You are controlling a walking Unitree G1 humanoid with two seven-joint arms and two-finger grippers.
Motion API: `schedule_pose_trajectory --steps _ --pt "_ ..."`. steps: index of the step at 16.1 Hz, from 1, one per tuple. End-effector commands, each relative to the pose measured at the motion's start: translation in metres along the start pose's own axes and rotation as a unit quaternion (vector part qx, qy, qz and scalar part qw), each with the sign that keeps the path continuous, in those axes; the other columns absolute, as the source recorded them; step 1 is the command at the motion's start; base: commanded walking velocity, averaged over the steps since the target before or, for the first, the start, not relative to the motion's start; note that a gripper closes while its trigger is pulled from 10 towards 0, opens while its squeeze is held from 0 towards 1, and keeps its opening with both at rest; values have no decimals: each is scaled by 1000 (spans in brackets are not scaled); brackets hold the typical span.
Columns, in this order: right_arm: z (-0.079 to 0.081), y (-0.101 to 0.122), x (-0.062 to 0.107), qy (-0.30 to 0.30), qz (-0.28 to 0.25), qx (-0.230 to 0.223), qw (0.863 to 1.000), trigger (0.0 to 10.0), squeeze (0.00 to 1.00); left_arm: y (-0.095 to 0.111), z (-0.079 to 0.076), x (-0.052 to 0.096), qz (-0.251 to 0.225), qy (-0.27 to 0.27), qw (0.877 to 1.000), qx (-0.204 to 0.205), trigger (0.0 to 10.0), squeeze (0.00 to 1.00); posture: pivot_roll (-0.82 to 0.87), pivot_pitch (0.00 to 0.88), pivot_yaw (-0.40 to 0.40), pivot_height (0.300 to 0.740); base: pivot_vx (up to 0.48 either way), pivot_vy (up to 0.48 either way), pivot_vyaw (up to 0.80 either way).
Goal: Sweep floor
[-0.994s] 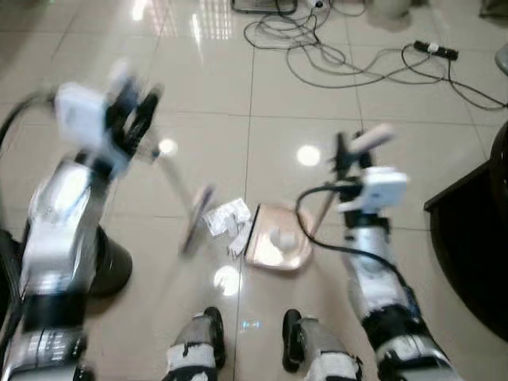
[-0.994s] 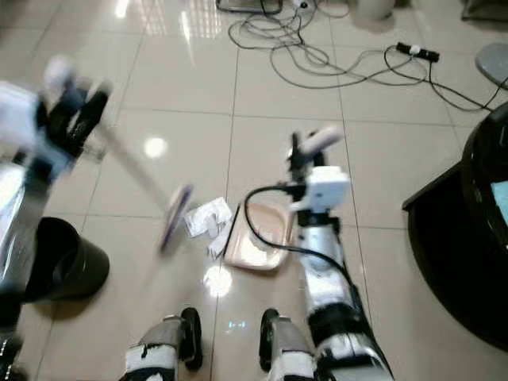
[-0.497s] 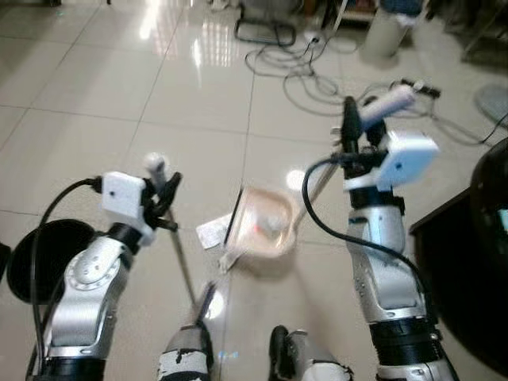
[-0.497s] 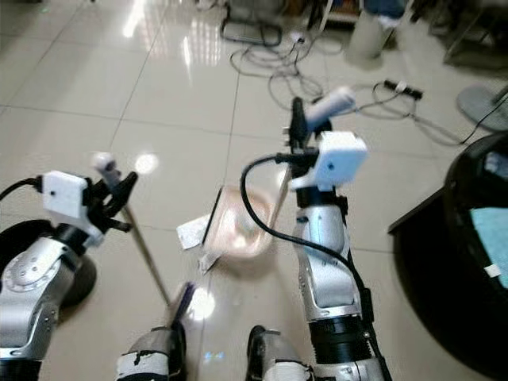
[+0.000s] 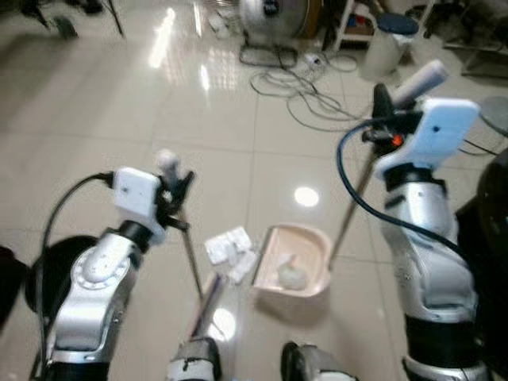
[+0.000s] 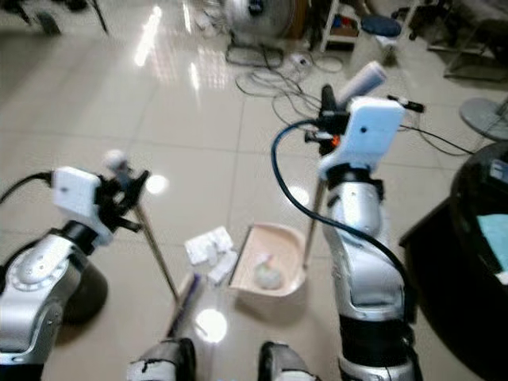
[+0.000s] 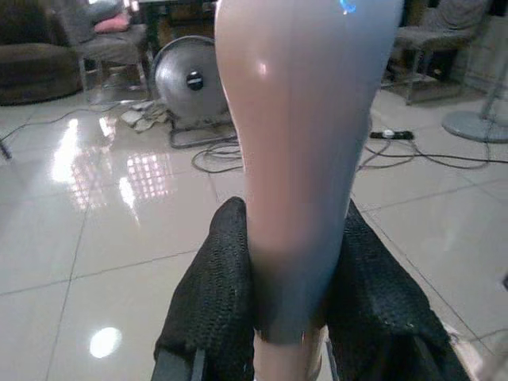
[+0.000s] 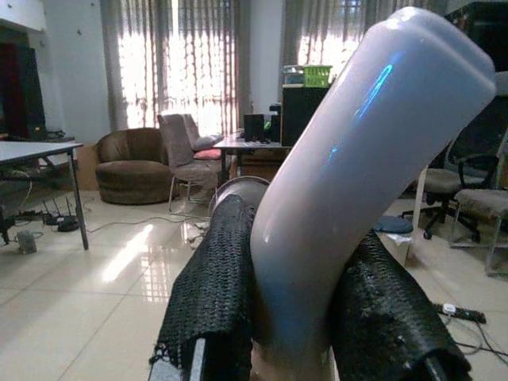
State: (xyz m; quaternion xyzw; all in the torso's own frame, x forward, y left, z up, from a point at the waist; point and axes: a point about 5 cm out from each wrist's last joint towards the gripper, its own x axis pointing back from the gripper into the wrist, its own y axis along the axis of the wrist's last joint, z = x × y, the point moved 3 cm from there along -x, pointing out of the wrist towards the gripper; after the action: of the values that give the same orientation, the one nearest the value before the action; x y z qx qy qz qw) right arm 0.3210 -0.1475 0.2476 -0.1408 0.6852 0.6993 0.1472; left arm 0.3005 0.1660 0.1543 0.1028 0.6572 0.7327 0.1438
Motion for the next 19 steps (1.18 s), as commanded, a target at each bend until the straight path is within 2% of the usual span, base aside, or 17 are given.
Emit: schedule_pose_trajectory --steps 1,4,9,12,13,19 --pt "5 8 7 21 -9 -7 1000 10000 0 1 -10 -5 -5 -17 1000 2 10000 0 -9 72 -4 740 0 0 0" --pt "11 13 11 40 -10 -18 999 10000 0 1 -17 -7 -8 -10 1000 7 10000 0 2 60 -31 740 0 0 0" --pt "5 17 9 24 -8 -38 999 10000 0 8 -17 -9 -16 -17 1000 -6 10000 0 5 59 -43 740 0 0 0" --pt "1 20 11 12 -21 -80 996 10000 0 9 -11 -5 -17 -11 1000 -13 10000 0 13 60 -48 740 -253 0 0" --pt "1 22 11 6 -28 -111 993 10000 0 7 -10 -2 -12 -11 1000 -17 10000 0 15 62 -49 740 -274 0 0" --pt "4 28 8 21 -33 -118 992 10000 0 11 -12 -3 -13 -21 1000 -19 10000 0 20 60 -46 740 -308 0 0"
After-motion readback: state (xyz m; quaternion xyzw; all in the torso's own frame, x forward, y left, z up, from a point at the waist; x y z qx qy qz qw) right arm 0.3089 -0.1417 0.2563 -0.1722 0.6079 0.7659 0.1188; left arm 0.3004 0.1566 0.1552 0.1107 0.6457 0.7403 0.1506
